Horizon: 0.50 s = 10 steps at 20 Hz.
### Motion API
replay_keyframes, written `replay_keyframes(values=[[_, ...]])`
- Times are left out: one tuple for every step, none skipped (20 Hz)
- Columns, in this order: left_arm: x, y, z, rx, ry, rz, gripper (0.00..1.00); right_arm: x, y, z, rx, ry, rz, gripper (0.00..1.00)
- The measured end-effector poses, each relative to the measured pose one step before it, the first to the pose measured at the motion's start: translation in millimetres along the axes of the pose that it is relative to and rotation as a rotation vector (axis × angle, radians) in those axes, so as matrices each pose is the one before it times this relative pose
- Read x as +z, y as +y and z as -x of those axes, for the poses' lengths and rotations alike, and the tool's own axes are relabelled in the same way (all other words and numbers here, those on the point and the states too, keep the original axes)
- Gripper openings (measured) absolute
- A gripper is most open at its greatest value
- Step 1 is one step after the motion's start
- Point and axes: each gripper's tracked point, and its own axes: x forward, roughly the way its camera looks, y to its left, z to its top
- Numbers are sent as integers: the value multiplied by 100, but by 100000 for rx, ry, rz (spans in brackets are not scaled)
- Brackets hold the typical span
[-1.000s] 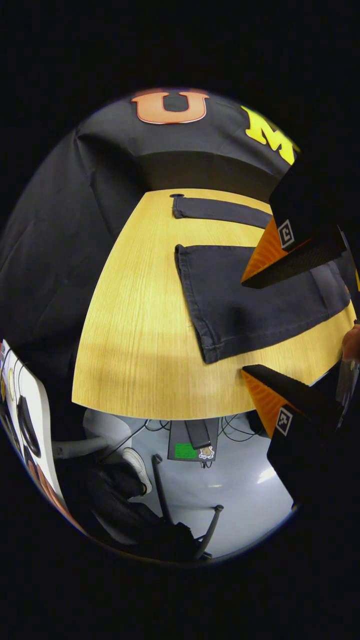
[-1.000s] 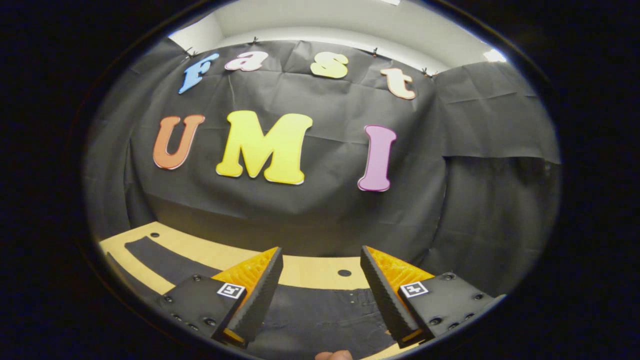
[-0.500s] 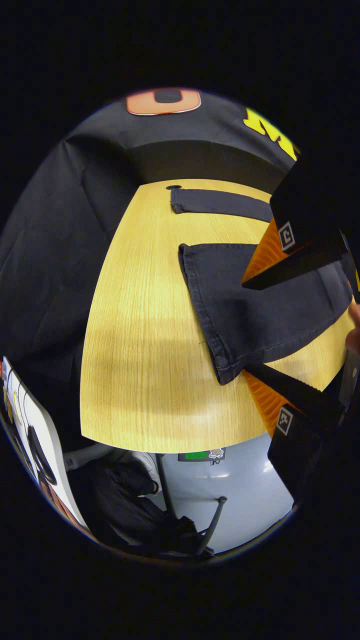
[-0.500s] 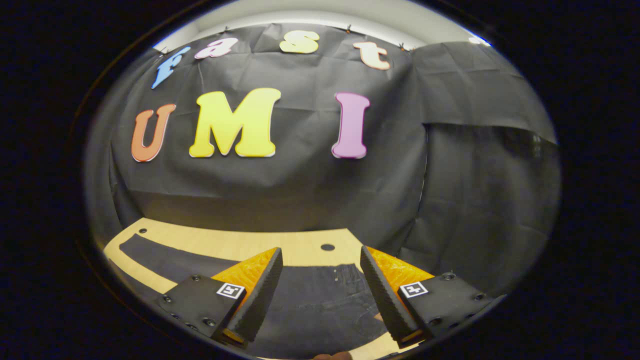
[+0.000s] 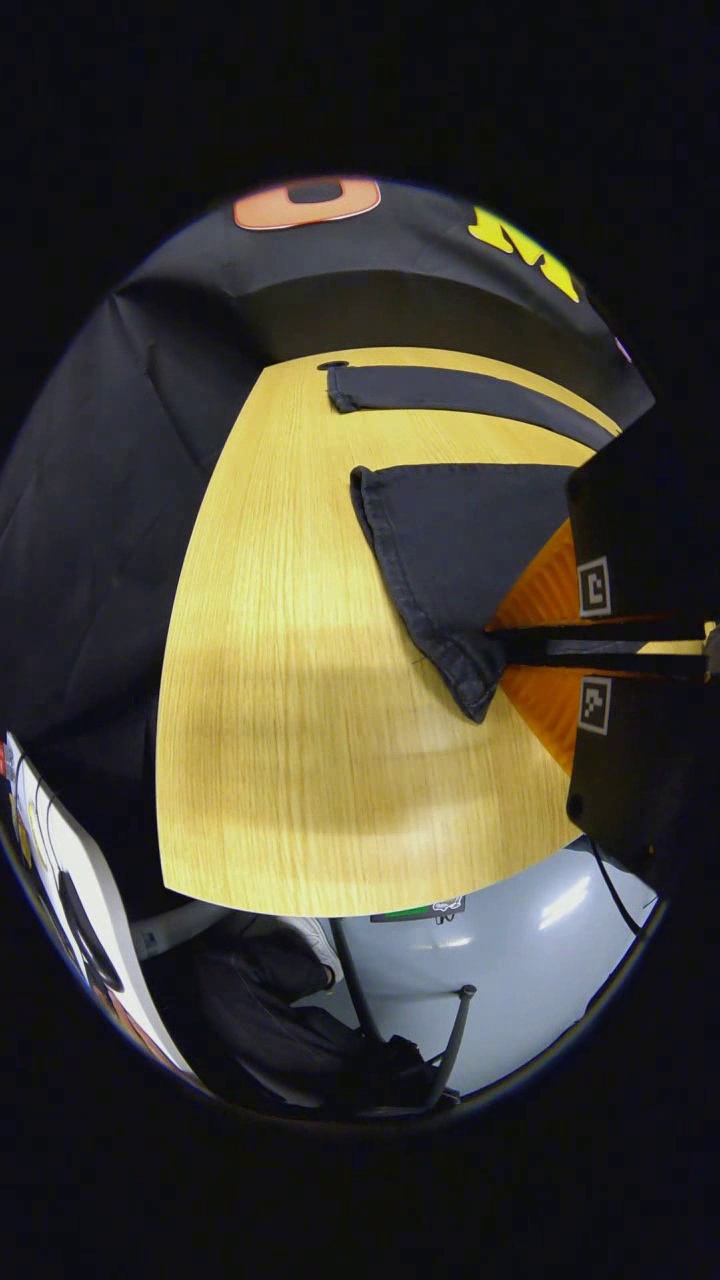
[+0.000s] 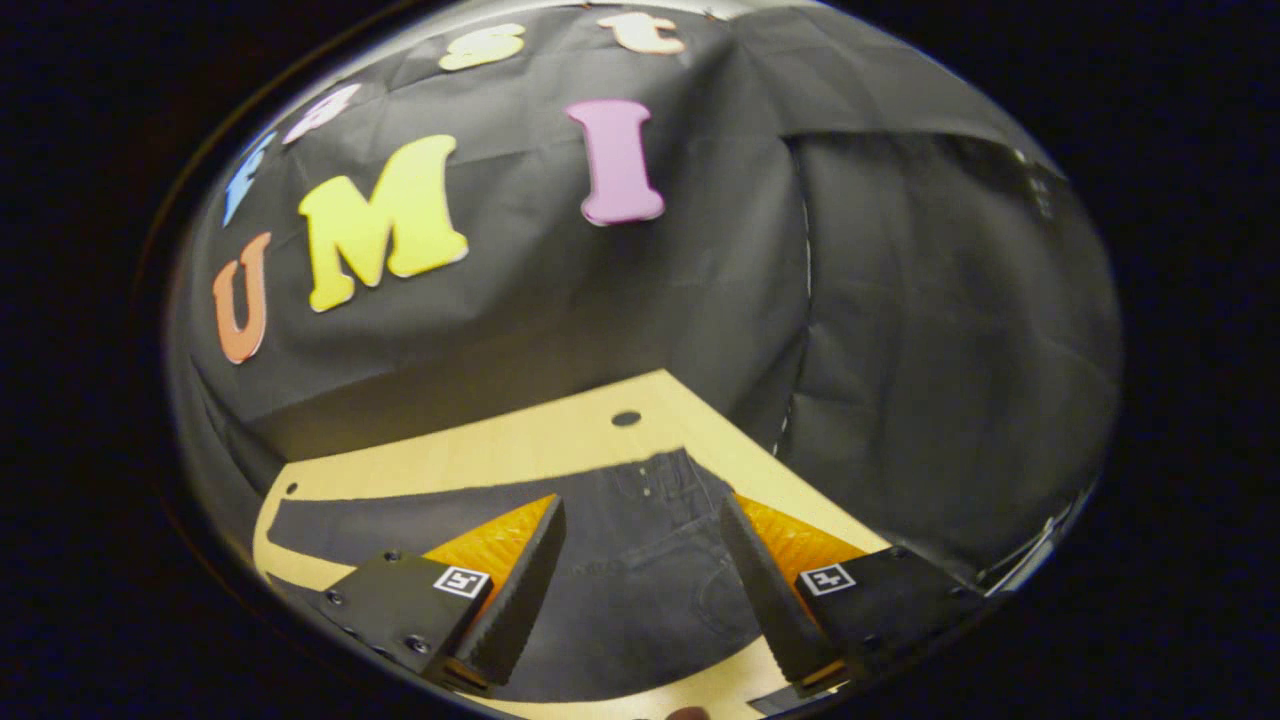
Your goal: Grasp the waist and the cuffs of the jeans and fold them to make the two legs overlap; first hold the waist and fold one-third of the jeans toward the cuffs, then hold the cuffs and fold the remaining one-third in the same direction to finish folding.
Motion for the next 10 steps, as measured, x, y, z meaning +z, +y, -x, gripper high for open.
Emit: replay_keyframes(values=[[-74,-49,6,-529,-215,1300,2,-1646,-1352,-653,-2379,10572,-6721,94],[50,-42,-17,-678,98,564,2,-1449,-1653,-668,-2111,9375,-6639,96],[39,-84,11,-530,109,124,8,-1177,-1788,-890,-4063,9287,-5308,99],[2,-51,24,-597,74,-404,8,-929,-2032,-766,-4104,7319,-4290,93],[6,5,1,-552,-56,-367,8,-882,-1414,-1087,-3734,6776,-3047,93],[-18,-57,-10,-548,-178,-350,8,-888,-930,-720,-3402,5726,-2914,98],[38,60,-42,-560,-275,-214,8,-670,-597,-473,-1750,4424,-3160,98],[32,-22,14,-484,-295,604,8,-662,-356,-609,-1354,4369,-3221,100],[-25,17,-4,-457,-129,625,8,-468,-307,-562,-852,3529,-1946,98],[-22,-32,-19,-389,-96,647,8,-413,-28,-506,-683,2583,-1120,98]])
